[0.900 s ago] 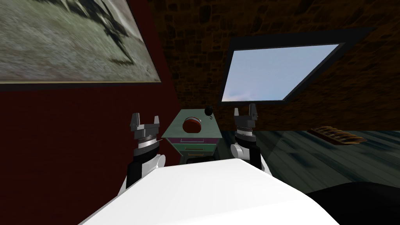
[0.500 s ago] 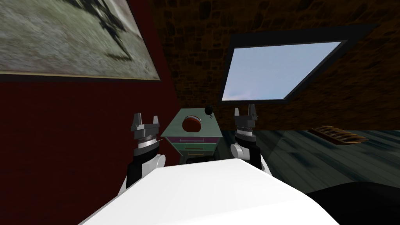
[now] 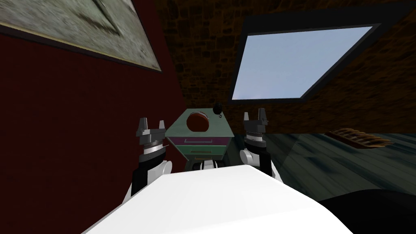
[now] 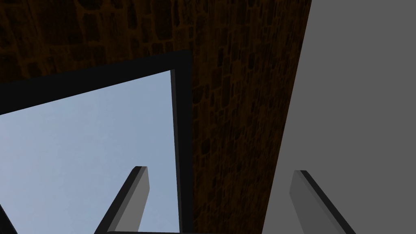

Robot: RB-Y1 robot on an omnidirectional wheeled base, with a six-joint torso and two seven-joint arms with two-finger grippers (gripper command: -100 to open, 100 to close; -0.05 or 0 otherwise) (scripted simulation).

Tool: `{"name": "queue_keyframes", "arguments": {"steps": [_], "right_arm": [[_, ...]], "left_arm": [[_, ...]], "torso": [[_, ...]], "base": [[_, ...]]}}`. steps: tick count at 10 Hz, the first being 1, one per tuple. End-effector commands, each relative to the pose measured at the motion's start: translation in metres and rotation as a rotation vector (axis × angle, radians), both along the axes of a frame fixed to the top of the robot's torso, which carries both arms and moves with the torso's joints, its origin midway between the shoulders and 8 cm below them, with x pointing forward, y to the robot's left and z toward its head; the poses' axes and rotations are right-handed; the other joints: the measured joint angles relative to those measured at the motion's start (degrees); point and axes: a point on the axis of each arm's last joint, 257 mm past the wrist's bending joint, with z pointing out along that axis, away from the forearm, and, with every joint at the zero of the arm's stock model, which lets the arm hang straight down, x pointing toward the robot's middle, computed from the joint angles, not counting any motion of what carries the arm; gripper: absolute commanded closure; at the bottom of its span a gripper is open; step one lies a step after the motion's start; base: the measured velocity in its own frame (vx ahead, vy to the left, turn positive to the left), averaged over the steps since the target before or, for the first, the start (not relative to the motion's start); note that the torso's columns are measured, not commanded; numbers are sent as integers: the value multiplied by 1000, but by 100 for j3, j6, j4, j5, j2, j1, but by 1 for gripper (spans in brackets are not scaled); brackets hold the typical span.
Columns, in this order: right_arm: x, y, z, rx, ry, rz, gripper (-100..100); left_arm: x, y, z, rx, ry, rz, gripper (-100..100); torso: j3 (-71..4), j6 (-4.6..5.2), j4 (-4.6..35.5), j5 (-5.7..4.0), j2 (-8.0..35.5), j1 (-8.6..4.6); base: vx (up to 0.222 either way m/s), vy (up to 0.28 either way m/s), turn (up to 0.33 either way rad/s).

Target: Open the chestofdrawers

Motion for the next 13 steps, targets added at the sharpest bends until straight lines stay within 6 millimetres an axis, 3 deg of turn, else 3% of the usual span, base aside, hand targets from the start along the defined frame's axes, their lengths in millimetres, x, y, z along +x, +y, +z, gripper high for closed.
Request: {"name": "queue_keyframes", "arguments": {"steps": [1,3,13], "right_arm": [[0,0,0,0,0,0,0],[0,0,0,0,1,0,0],[0,0,0,0,1,0,0]], "left_arm": [[3,-4,-3,29,9,-17,-100],[7,-9,-12,64,22,-36,-100],[32,-12,-84,129,77,-65,-100]], "torso": [[-846,0,423,0,423,0],[-1352,0,668,1,670,2],[-1384,0,691,0,689,-1]], "base": [[0,0,0],[-3,3,-12],[-3,6,-21]]}}
